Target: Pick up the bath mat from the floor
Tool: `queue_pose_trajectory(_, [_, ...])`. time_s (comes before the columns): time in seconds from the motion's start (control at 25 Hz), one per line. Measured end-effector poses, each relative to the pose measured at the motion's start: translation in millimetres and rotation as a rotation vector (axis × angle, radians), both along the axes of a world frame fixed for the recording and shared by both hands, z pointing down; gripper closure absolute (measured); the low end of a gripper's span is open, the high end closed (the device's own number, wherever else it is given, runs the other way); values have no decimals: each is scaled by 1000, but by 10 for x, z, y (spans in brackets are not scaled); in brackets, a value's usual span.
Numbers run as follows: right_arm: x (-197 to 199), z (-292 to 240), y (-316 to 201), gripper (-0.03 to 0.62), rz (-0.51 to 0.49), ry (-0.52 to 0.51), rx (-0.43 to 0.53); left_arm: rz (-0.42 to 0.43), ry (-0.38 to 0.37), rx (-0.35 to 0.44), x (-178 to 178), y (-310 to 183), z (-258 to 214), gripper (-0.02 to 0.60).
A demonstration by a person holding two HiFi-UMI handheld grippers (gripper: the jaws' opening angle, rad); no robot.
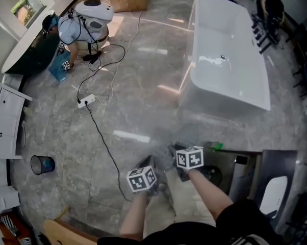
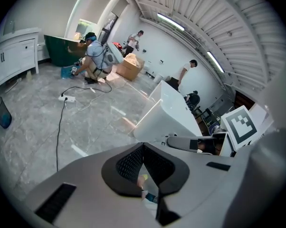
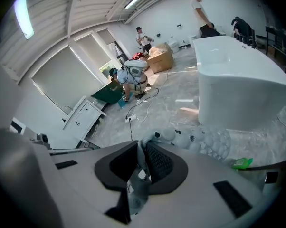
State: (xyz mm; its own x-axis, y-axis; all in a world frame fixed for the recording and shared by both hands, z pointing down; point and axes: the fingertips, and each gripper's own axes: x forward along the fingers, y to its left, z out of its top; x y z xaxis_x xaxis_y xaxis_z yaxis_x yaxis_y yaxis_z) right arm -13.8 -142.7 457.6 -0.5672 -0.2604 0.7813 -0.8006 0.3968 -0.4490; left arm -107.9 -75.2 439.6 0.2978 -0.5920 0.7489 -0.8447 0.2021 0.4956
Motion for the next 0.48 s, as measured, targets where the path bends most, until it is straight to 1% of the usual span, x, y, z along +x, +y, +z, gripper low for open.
queue_pose_trajectory(0.24, [2,-368,456,543,-23,-22,19,26,-34,16,-40,353,-290,581])
queue_pose_trajectory(0.48, [-22,-718,730,543,-24,-58,58,38,-49,35,-32,719,-528,581])
